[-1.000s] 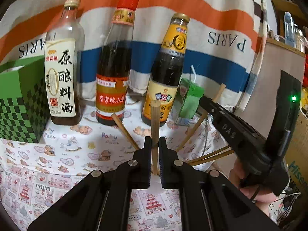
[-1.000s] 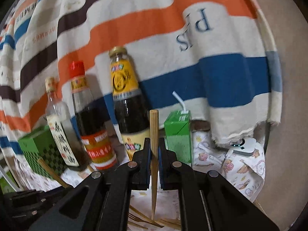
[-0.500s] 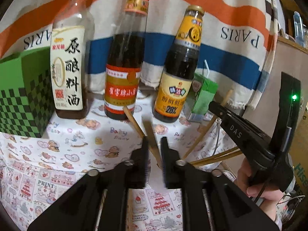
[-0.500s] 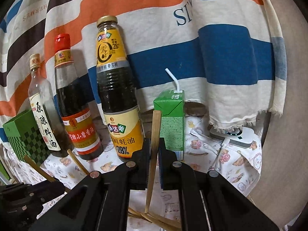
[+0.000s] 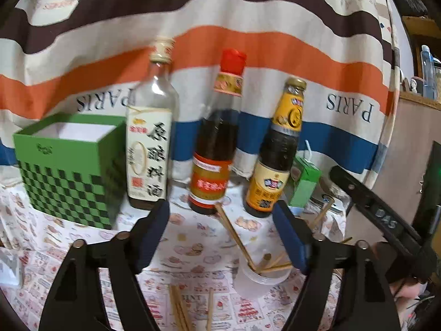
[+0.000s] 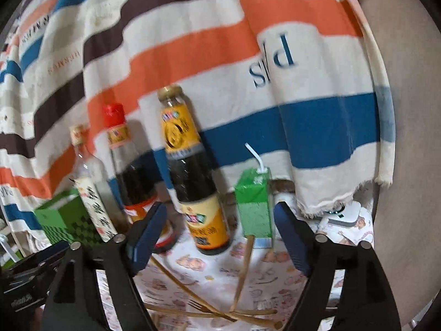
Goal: Organize utensils
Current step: 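Lower the right gripper to the chopstick pile and grasp one chopstick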
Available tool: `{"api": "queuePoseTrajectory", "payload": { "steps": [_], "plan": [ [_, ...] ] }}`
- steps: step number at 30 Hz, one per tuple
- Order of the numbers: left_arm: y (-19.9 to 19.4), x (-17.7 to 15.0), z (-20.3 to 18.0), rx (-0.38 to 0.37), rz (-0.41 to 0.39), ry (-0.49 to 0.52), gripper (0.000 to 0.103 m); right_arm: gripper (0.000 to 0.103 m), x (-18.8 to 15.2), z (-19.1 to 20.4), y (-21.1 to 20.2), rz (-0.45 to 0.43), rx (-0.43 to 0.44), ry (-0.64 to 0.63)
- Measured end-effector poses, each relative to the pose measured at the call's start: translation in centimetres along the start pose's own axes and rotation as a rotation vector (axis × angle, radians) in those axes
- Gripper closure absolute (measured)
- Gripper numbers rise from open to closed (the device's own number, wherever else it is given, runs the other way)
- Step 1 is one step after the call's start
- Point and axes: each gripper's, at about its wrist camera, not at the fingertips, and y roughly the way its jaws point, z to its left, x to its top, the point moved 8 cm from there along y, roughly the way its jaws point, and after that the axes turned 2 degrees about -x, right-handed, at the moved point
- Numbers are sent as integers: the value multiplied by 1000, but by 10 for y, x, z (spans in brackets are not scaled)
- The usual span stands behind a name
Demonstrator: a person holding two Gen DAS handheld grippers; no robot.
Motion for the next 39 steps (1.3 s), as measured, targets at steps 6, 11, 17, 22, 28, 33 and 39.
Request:
{"api": "queuePoseTrajectory", "payload": {
  "steps": [6,11,17,22,28,33,39],
  "plan": [
    [-36,21,8,108,-81,62,8,19,2,15,-8,43,40,-7],
    [-66,24,18,159,-158,103,1,19,-6,33,-20,31,64,-18],
    [-88,-4,34,166,-142,212,1,19,-32,57,-41,53,81,-52],
    [-93,-41,64,165,-67,94,1,19,-73,64,-47,126,10,-81],
    [-88,-74,85,174,-18,62,1,19,-117,66,-57,183,38,-104],
    [-67,-98,99,223,30,60,1,19,-154,65,-44,245,65,-117],
    [-34,-130,112,225,138,33,1,19,-197,56,-19,393,46,-147]
  ]
}}
